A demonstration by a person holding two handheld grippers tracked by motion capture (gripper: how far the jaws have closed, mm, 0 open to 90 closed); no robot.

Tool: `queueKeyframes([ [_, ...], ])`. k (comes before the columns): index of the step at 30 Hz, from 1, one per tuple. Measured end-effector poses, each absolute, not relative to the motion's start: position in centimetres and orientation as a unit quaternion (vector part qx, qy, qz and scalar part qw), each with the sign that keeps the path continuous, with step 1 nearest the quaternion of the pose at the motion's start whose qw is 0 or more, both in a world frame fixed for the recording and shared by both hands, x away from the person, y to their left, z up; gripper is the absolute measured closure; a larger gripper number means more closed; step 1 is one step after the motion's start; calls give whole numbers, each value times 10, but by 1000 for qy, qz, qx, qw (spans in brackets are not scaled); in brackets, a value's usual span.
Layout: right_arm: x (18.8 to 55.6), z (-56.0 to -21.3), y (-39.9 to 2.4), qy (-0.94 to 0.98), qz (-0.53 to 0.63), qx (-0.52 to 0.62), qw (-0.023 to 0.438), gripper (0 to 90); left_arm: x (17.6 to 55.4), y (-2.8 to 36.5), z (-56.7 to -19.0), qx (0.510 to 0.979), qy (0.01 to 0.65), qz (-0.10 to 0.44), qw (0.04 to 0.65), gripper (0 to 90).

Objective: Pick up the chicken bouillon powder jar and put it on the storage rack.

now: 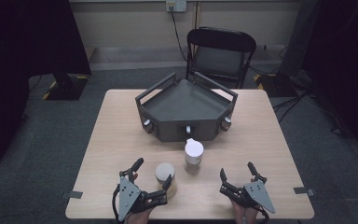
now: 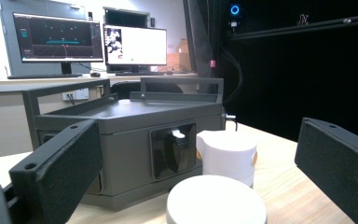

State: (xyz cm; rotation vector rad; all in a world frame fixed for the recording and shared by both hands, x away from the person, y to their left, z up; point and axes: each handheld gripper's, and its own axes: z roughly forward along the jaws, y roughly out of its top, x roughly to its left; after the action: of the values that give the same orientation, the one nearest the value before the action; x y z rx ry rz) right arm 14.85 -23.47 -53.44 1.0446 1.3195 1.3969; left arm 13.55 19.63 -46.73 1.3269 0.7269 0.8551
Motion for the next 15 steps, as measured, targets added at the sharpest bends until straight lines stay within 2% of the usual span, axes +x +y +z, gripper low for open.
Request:
queueKeyframes([
  [15, 148, -534, -235, 536, 567, 425, 459, 8, 147, 185, -476, 609, 332, 355, 626, 25],
])
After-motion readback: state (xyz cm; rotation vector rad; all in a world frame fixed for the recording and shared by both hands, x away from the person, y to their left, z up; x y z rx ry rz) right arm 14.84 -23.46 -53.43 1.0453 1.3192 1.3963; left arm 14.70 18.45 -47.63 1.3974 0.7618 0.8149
